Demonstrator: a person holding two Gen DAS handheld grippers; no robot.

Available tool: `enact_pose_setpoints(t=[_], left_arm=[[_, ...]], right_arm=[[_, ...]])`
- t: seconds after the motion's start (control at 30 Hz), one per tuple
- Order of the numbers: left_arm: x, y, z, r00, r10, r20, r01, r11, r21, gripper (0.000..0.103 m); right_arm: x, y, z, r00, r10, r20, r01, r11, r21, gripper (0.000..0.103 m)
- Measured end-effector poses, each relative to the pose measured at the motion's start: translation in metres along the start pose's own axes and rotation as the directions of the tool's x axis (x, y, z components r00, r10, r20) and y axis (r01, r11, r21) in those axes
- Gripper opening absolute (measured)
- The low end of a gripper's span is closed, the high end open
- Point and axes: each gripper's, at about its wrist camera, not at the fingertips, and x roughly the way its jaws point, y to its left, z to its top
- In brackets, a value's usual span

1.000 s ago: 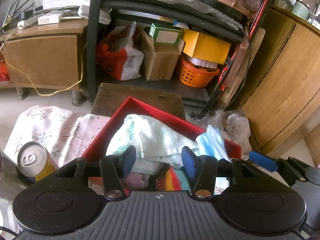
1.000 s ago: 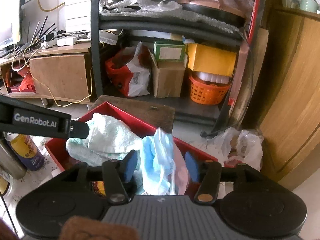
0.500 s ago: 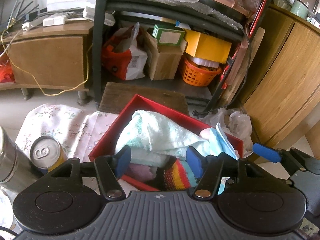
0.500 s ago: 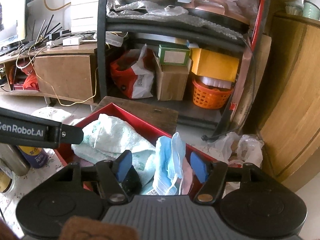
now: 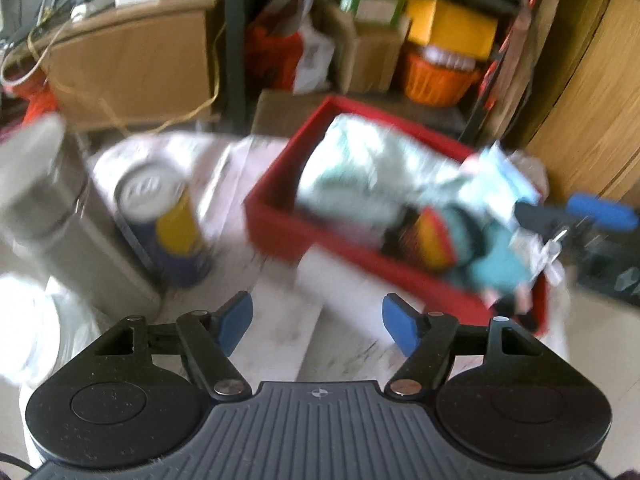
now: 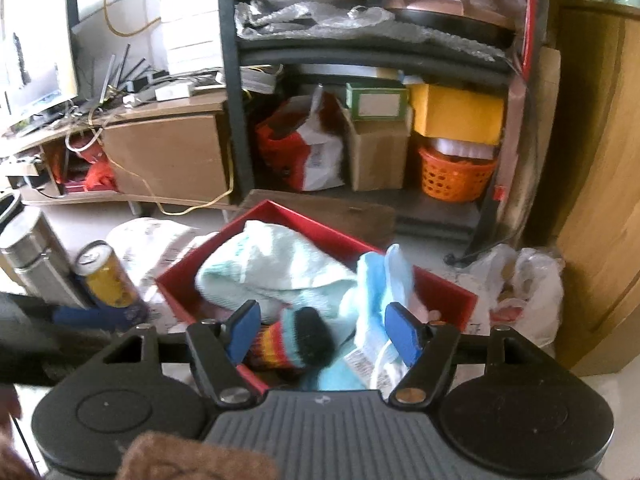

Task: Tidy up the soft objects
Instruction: 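Grasp a white foam sponge with the left tool while the right tool reaches another sponge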

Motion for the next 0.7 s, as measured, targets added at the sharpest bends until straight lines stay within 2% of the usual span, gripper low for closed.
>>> enact_pose_setpoints(t=[0.2, 0.4, 0.47, 0.53, 0.63, 0.67, 0.7], left_arm=[[0.028, 0.013, -0.008, 0.995, 0.061, -0.081, -0.061, 0.998, -0.002, 0.071], [0.064, 0.012, -0.012, 0.984, 0.074, -0.163, -0.073, 0.997, 0.012, 0.072], [0.071, 0.007, -0.014, 0.981, 0.128, -0.148, -0.121, 0.991, 0.060, 0.075], [0.075, 0.006, -0.017, 0.974, 0.172, -0.146, -0.159, 0.983, 0.095, 0.072], [0.072, 0.008, -0.020, 0.968, 0.212, -0.133, -0.198, 0.974, 0.114, 0.052], [0.069, 0.010, -0.021, 0.966, 0.224, -0.127, -0.209, 0.971, 0.118, 0.042], [0.065, 0.013, -0.022, 0.966, 0.225, -0.124, -0.212, 0.971, 0.114, 0.039]], right_arm=[[-0.005, 0.016, -0.002, 0.991, 0.135, -0.026, -0.134, 0.991, 0.025, 0.041], [-0.001, 0.024, -0.001, 0.954, 0.292, -0.066, -0.284, 0.953, 0.107, 0.041], [0.001, 0.027, -0.003, 0.945, 0.318, -0.077, -0.306, 0.943, 0.130, 0.041], [0.004, 0.028, -0.004, 0.935, 0.343, -0.092, -0.329, 0.934, 0.141, 0.041], [0.010, 0.031, -0.005, 0.927, 0.357, -0.116, -0.340, 0.929, 0.147, 0.042], [0.011, 0.031, -0.006, 0.924, 0.362, -0.120, -0.344, 0.927, 0.148, 0.042], [0.013, 0.032, -0.006, 0.921, 0.369, -0.124, -0.349, 0.924, 0.155, 0.042]])
